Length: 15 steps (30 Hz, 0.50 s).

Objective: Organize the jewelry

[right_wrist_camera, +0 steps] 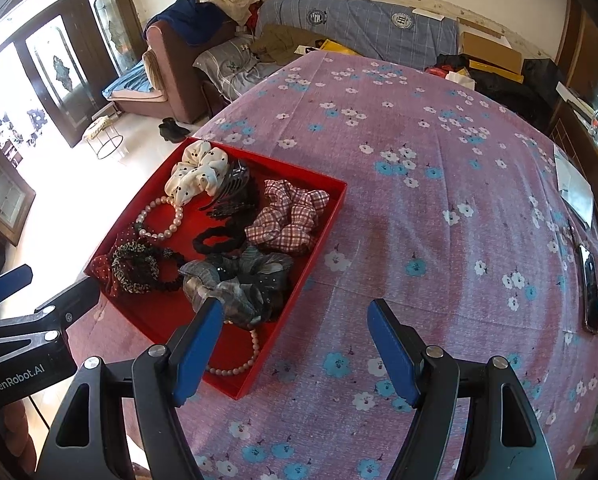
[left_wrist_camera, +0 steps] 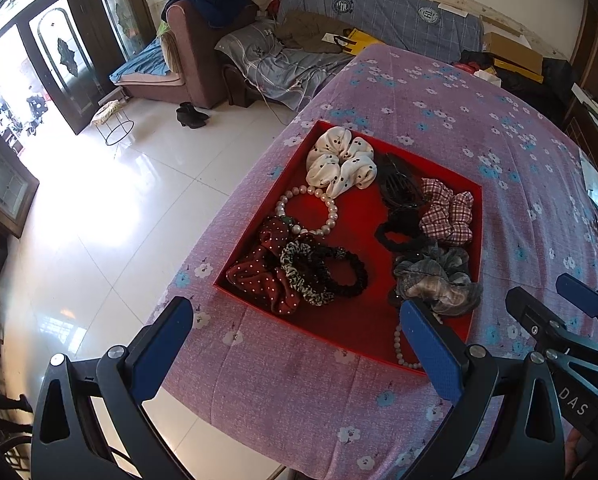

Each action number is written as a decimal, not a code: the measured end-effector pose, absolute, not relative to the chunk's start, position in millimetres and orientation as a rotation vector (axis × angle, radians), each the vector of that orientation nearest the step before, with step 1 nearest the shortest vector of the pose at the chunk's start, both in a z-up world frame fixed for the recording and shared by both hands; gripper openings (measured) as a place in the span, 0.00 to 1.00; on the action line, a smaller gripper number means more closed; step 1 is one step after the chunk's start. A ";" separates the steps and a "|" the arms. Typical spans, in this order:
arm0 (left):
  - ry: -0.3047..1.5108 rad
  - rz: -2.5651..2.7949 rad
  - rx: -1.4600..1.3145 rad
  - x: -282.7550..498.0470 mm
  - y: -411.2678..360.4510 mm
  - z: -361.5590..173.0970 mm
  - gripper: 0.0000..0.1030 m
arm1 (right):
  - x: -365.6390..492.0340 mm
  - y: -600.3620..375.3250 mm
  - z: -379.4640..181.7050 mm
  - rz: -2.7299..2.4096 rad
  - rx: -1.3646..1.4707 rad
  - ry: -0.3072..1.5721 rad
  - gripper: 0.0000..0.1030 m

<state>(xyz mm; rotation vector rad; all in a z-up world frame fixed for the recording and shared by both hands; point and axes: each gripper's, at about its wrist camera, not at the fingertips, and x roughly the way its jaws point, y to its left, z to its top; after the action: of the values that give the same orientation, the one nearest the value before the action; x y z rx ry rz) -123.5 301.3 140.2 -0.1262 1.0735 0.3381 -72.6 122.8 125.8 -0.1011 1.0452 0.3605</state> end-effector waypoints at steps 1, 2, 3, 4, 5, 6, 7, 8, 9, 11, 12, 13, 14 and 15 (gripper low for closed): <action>1.075 0.338 -0.128 -123.0 302.6 139.6 1.00 | -72.7 123.9 124.7 0.361 -0.101 1.049 0.77; 1.075 0.339 -0.130 -122.6 303.7 139.1 1.00 | -72.8 124.8 123.7 0.362 -0.101 1.053 0.77; 1.075 0.341 -0.131 -122.3 304.7 138.7 1.00 | -72.8 126.0 122.8 0.363 -0.102 1.056 0.77; 1.076 0.343 -0.133 -122.0 305.7 138.3 1.00 | -73.0 127.1 121.9 0.363 -0.103 1.059 0.77; 1.078 0.344 -0.134 -121.9 306.4 137.9 1.00 | -73.2 127.9 121.3 0.363 -0.105 1.060 0.77; 1.080 0.344 -0.135 -121.7 306.8 137.5 1.00 | -73.3 128.3 120.9 0.364 -0.107 1.062 0.77; 1.081 0.344 -0.134 -121.4 306.8 137.1 1.00 | -73.7 128.7 120.5 0.364 -0.107 1.063 0.77; 1.082 0.345 -0.133 -121.1 306.7 137.0 1.00 | -73.8 128.9 120.2 0.365 -0.106 1.063 0.77; 1.084 0.344 -0.131 -120.8 306.2 136.3 1.00 | -74.0 128.7 119.9 0.365 -0.105 1.065 0.77; 1.092 0.342 -0.125 -120.3 303.6 134.6 1.00 | -74.2 128.2 119.0 0.366 -0.101 1.068 0.77; 1.095 0.341 -0.122 -120.0 302.0 133.4 1.00 | -74.2 127.6 118.5 0.367 -0.098 1.070 0.77; 1.096 0.340 -0.119 -120.3 300.5 133.1 1.00 | -74.3 126.8 118.1 0.368 -0.095 1.071 0.77; 1.097 0.338 -0.116 -120.2 298.6 133.1 1.00 | -74.3 126.4 117.9 0.369 -0.093 1.072 0.77; 1.098 0.337 -0.113 -120.4 296.8 133.1 1.00 | -74.2 125.7 117.3 0.371 -0.090 1.074 0.77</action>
<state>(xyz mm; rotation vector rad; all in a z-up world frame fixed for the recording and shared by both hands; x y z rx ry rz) -120.4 296.8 133.1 -0.1129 1.0980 0.3368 -74.2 125.7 117.3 -0.0905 1.0736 0.3705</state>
